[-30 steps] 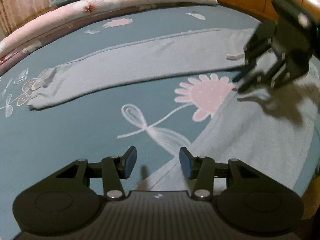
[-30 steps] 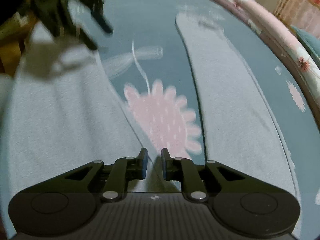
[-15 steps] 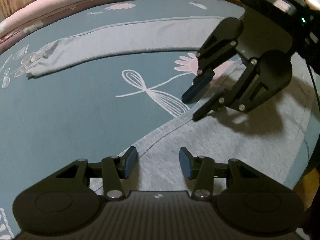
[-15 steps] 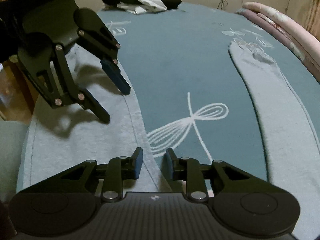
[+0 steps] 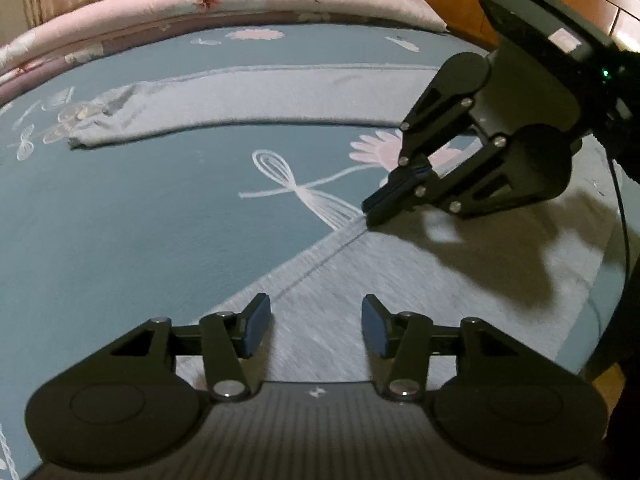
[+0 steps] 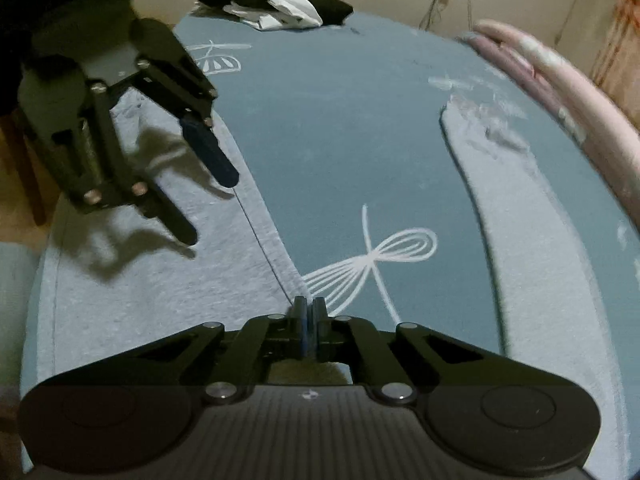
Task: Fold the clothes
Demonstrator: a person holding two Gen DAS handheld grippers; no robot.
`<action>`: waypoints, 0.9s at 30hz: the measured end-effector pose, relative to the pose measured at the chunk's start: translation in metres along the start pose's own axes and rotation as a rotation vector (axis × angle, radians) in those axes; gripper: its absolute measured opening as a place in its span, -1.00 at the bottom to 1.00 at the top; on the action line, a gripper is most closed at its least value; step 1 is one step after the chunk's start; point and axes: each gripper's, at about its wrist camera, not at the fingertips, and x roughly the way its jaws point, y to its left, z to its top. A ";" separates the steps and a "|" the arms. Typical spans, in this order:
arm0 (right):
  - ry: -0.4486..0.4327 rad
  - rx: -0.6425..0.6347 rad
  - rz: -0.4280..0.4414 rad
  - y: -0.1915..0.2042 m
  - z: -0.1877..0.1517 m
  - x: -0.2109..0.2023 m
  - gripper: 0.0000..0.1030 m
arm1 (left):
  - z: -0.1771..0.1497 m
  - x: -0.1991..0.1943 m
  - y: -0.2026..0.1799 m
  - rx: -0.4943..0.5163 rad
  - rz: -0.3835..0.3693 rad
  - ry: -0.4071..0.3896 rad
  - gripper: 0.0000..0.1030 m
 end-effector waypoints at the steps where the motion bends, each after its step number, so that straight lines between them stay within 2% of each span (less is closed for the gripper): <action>1: 0.007 -0.001 -0.002 0.002 -0.001 0.002 -0.82 | -0.002 0.002 0.000 -0.003 0.003 0.013 -0.01; 3: 0.000 0.016 -0.009 0.003 -0.003 -0.002 -0.70 | -0.008 0.002 -0.002 -0.013 0.019 0.023 -0.01; 7: -0.036 0.067 -0.030 0.008 -0.002 -0.032 -0.62 | -0.015 -0.014 -0.011 -0.014 0.028 -0.002 0.03; 10: 0.014 0.100 -0.009 0.023 -0.010 -0.041 -0.56 | -0.025 -0.014 -0.013 -0.038 0.064 0.033 0.08; 14: 0.099 0.200 -0.016 0.043 -0.031 -0.024 -0.55 | -0.040 -0.017 -0.007 -0.113 0.128 0.068 0.13; 18: 0.070 0.305 -0.082 0.051 -0.038 -0.042 -0.47 | -0.061 -0.038 -0.012 -0.134 0.203 0.100 0.13; 21: 0.039 0.303 -0.079 0.067 -0.038 -0.053 -0.28 | -0.063 -0.045 -0.017 -0.160 0.190 0.065 0.14; 23: 0.028 0.290 -0.079 0.078 -0.037 -0.055 -0.28 | -0.066 -0.043 -0.022 -0.152 0.183 0.060 0.15; 27: 0.066 0.278 -0.064 0.097 -0.042 -0.044 -0.21 | -0.074 -0.041 -0.031 -0.127 0.191 0.083 0.24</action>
